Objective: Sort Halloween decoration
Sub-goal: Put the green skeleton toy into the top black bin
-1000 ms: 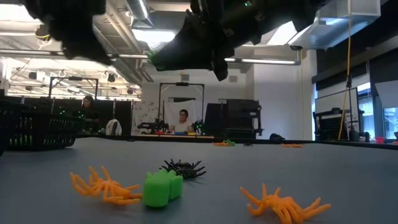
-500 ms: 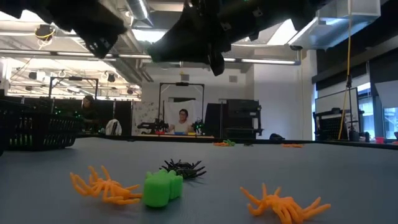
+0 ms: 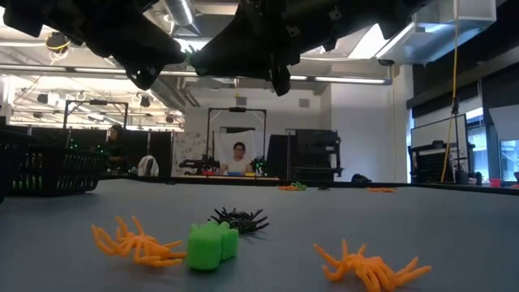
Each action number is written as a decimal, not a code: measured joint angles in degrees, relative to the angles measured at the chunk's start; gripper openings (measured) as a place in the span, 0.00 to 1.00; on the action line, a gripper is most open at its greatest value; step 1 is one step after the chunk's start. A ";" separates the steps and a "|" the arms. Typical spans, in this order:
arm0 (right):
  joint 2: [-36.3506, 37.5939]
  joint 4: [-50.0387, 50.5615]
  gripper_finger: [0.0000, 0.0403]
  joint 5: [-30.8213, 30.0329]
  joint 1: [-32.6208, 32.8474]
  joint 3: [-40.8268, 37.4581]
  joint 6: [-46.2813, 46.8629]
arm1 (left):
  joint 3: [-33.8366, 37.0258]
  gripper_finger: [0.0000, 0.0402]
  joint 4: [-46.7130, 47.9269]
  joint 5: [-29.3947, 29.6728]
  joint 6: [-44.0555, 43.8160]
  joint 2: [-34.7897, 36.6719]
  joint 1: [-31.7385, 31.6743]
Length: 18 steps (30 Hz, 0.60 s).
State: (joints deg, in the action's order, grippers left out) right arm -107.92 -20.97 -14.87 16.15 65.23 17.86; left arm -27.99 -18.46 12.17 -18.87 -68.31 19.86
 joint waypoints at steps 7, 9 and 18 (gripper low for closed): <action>0.00 0.04 0.08 0.00 0.01 0.02 0.00 | 0.00 0.11 -0.55 -0.07 0.02 0.00 0.00; 0.00 0.06 0.08 0.00 0.00 0.00 0.00 | 0.00 0.11 -0.57 0.17 -0.02 0.00 0.00; 0.00 0.10 0.08 0.00 0.00 0.02 0.00 | 0.00 0.11 -0.55 2.12 -0.02 0.00 0.03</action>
State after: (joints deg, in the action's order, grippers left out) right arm -107.92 -20.87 -14.87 16.14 65.25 17.87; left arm -27.99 -19.00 14.28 -18.90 -68.31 19.89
